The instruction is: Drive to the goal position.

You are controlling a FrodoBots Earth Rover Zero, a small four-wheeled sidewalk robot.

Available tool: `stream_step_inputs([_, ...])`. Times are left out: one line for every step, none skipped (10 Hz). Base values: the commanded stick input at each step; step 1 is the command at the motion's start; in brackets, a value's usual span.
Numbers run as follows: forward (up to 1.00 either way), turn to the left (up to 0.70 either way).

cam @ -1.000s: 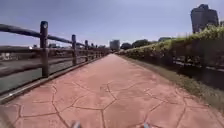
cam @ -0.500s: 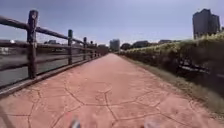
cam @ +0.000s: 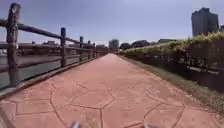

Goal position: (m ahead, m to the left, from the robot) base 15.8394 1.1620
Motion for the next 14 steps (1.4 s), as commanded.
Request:
stream_step_inputs([0.85, 0.00])
stream_step_inputs([0.85, 0.00])
stream_step_inputs([0.85, -0.21])
stream_step_inputs([0.85, -0.34])
stream_step_inputs([0.85, -0.34])
stream_step_inputs([0.85, 0.00])
stream_step_inputs([0.85, 0.00])
stream_step_inputs([0.85, 0.00])
stream_step_inputs([0.85, 0.00])
stream_step_inputs([0.85, 0.00])
stream_step_inputs([0.85, 0.00])
stream_step_inputs([0.85, 0.00])
stream_step_inputs([0.85, 0.00])
stream_step_inputs([0.85, 0.00])
